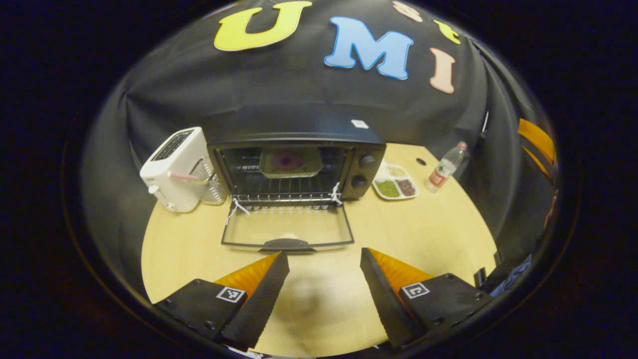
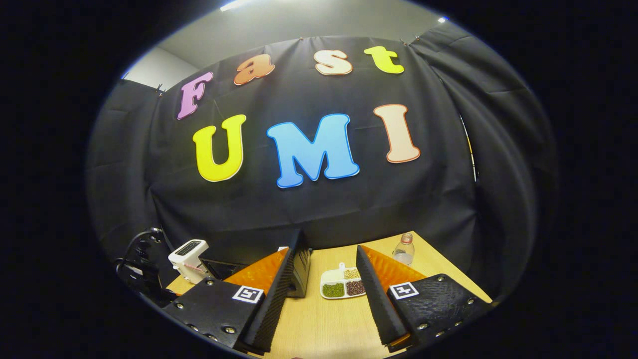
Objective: Open the electric oven with the left hand, put the food in, and close the electric oven.
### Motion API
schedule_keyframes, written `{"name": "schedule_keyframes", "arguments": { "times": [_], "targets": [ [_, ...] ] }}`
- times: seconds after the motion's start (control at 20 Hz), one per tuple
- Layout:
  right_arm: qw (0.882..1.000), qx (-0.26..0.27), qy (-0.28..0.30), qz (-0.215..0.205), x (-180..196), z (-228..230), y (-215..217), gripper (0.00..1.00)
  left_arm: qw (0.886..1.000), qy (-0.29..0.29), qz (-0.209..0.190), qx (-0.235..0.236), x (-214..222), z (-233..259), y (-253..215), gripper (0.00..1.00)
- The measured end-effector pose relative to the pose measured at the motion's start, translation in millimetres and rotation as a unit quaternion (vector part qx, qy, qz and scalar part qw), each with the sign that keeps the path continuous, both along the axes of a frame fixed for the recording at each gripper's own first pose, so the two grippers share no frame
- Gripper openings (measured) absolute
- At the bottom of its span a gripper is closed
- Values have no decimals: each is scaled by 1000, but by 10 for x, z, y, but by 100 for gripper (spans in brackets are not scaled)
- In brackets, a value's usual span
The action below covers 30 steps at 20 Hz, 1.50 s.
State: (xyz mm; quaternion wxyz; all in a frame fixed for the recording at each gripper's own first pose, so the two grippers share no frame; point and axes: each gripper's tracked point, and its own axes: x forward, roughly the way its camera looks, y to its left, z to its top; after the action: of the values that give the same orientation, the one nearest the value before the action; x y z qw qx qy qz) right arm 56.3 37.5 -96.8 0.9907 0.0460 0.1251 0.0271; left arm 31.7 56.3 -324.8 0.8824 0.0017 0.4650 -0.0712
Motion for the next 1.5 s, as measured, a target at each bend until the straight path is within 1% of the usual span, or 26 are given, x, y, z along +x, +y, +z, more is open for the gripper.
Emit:
{"name": "schedule_keyframes", "arguments": {
  "times": [0.05,0.1,0.2,0.25,0.3,0.55,0.7,0.75,0.8,0.9,0.95,1.0,1.1,1.15,1.25,1.3,1.35,1.45,1.5],
  "targets": [
    [1000,-1,4,-4,8,-41,-32,67,1000,26,-1,-2,-54,-157,24,98],
    [1000,-3,7,-8,6,-67,-53,78,999,53,0,-2,-89,-313,65,98],
    [1000,-6,10,-18,13,-115,-94,78,995,99,3,8,-111,-628,184,98],
    [1000,-8,11,-22,17,-134,-117,78,993,116,3,13,-105,-757,237,100],
    [1000,-10,11,-26,25,-134,-138,80,992,129,3,19,-91,-864,279,98],
    [999,-15,18,-45,92,-200,-206,80,984,177,4,22,50,-1283,368,98],
    [998,-16,24,-53,130,-223,-239,80,981,192,-2,32,120,-1445,410,98],
    [998,-17,26,-55,140,-242,-250,80,980,198,-2,34,130,-1494,413,100],
    [998,-18,29,-56,156,-253,-253,80,979,203,-3,36,138,-1535,423,98],
    [998,-19,31,-57,166,-263,-257,80,979,200,-3,49,223,-1570,481,98],
    [998,-20,32,-57,166,-264,-260,80,978,202,0,48,258,-1578,503,98],
    [998,-22,33,-57,171,-269,-256,80,977,207,8,43,260,-1573,487,100],
    [998,-22,36,-56,177,-294,-250,80,976,212,3,43,263,-1575,502,97],
    [998,-20,39,-55,171,-308,-231,80,976,214,4,43,262,-1570,492,97],
    [998,-17,44,-49,164,-335,-183,80,976,212,6,43,258,-1544,491,97],
    [998,-18,44,-44,164,-333,-155,80,977,208,7,42,253,-1522,494,94],
    [998,-21,42,-40,160,-318,-124,80,979,202,7,42,250,-1482,493,97],
    [999,-23,34,-31,164,-279,-59,80,982,184,6,39,240,-1347,490,97],
    [999,-23,32,-26,171,-265,-20,80,984,174,7,38,240,-1279,485,100]
  ]
}}
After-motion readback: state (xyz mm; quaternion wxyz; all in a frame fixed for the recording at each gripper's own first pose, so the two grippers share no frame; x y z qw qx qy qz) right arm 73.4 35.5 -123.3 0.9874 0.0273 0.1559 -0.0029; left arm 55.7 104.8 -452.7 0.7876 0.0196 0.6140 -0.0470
